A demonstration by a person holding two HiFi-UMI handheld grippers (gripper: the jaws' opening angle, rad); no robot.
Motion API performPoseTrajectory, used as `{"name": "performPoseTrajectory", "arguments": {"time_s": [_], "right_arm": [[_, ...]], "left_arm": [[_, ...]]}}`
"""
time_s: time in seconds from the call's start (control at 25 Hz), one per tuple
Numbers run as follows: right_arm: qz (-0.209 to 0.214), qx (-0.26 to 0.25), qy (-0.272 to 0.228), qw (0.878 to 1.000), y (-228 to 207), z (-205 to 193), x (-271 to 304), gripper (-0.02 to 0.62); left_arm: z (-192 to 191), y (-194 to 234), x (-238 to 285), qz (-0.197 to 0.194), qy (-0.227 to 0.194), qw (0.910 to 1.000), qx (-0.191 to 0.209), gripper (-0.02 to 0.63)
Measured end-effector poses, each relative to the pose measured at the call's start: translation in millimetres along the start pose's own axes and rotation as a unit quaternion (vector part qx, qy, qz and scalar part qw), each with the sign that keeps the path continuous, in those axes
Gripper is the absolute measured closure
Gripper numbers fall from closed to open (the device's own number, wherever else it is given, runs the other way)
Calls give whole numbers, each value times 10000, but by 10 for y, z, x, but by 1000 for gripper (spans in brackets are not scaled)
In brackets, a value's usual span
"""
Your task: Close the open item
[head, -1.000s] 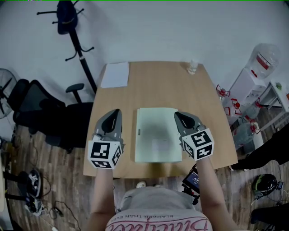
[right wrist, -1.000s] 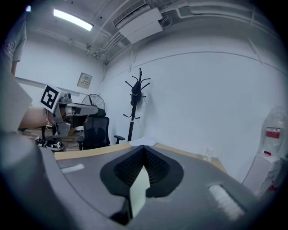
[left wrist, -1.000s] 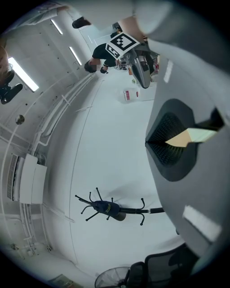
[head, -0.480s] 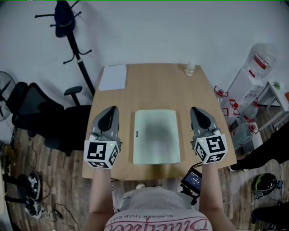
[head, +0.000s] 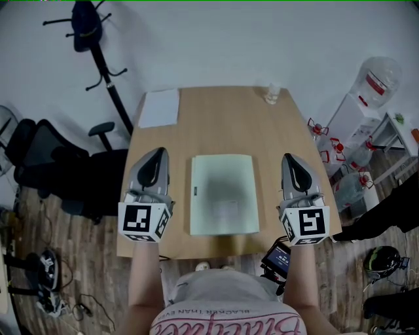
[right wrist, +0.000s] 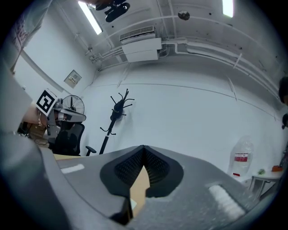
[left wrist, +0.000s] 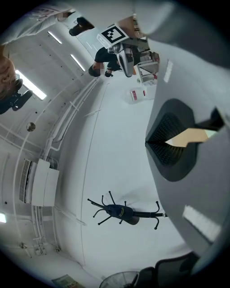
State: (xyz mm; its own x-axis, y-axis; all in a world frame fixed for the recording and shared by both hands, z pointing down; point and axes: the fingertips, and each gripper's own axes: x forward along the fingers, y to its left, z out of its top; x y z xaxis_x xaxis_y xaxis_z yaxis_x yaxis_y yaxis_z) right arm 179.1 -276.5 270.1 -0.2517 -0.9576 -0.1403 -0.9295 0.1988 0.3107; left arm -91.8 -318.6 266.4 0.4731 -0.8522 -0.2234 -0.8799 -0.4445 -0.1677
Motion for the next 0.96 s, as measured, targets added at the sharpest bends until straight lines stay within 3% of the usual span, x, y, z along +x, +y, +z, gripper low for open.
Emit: {"name": "performPoseTrajectory", "arguments": {"time_s": [0.96], "right_arm": [[-46,116,-19,9999,-86,29,52,595]], "left_arm": [[145,84,32,278,-122,9995,46,594]]}}
